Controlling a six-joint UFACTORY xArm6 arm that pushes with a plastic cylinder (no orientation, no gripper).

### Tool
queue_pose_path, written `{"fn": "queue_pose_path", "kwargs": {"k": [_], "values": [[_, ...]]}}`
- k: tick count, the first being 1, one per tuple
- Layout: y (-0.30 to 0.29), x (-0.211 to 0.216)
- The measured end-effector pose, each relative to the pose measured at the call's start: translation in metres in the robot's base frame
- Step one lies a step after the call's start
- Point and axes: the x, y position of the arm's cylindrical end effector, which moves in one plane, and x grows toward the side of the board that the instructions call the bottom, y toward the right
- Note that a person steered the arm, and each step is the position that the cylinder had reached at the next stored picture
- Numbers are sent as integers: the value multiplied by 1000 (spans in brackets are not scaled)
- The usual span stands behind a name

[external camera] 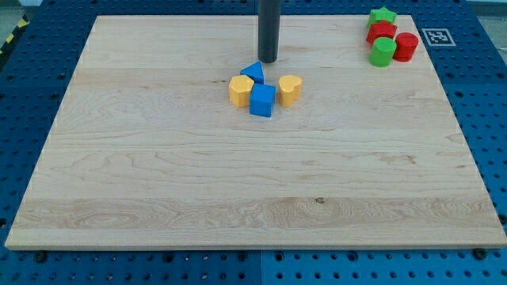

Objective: Point your arm at top right

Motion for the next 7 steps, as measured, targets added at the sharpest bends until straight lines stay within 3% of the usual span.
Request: {"fn": "queue_pose_path", "kwargs": {"k": [7], "values": [[20,0]]}}
